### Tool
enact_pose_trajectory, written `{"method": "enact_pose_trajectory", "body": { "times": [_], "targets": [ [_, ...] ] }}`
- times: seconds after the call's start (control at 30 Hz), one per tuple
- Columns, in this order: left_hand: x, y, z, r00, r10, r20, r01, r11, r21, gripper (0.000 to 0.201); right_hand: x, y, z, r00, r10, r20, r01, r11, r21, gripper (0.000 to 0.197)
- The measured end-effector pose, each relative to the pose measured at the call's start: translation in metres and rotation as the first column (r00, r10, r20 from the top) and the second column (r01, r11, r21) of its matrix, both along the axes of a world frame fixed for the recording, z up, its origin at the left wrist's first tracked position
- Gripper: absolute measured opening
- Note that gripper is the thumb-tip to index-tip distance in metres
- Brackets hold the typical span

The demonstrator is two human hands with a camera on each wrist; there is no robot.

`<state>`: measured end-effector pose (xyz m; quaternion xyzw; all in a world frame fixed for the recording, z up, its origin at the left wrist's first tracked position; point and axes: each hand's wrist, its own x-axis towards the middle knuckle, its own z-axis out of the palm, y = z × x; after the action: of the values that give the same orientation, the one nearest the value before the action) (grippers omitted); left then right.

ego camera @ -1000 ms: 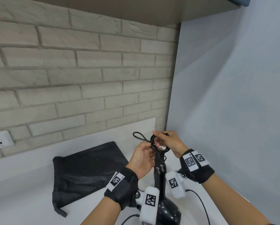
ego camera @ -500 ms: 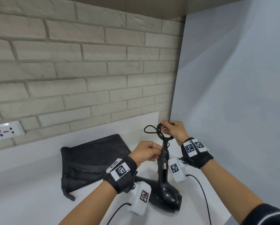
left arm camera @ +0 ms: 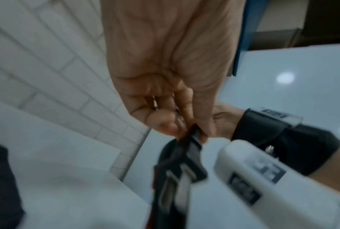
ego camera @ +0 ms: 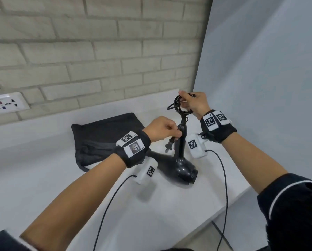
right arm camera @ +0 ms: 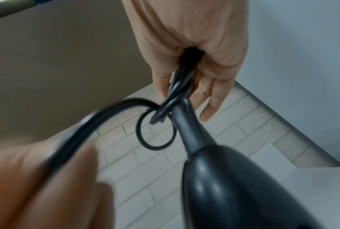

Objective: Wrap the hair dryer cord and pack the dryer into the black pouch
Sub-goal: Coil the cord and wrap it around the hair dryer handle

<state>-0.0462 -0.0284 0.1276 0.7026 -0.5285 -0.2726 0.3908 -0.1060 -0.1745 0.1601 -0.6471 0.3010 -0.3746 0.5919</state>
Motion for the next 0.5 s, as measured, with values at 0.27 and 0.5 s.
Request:
{"method": "enact_pose_trajectory", "body": {
  "times": [0.27,0.5],
  "targets": [
    [-0.004,0.034,-0.05,0.989,-0.115,0.09,0.082,0.948,0.307,0.021,0.004,0.014,0.002,0.999,0.044,0.014,-0.043,0.998,-0.042,0.028],
    [0.023,0.033,-0.021,0.986,0.099,-0.13,-0.063,0.964,0.259,0.031,-0.001,0.023,0.005,0.997,0.039,-0.062,-0.046,0.992,-0.121,0.027]
  ]
}}
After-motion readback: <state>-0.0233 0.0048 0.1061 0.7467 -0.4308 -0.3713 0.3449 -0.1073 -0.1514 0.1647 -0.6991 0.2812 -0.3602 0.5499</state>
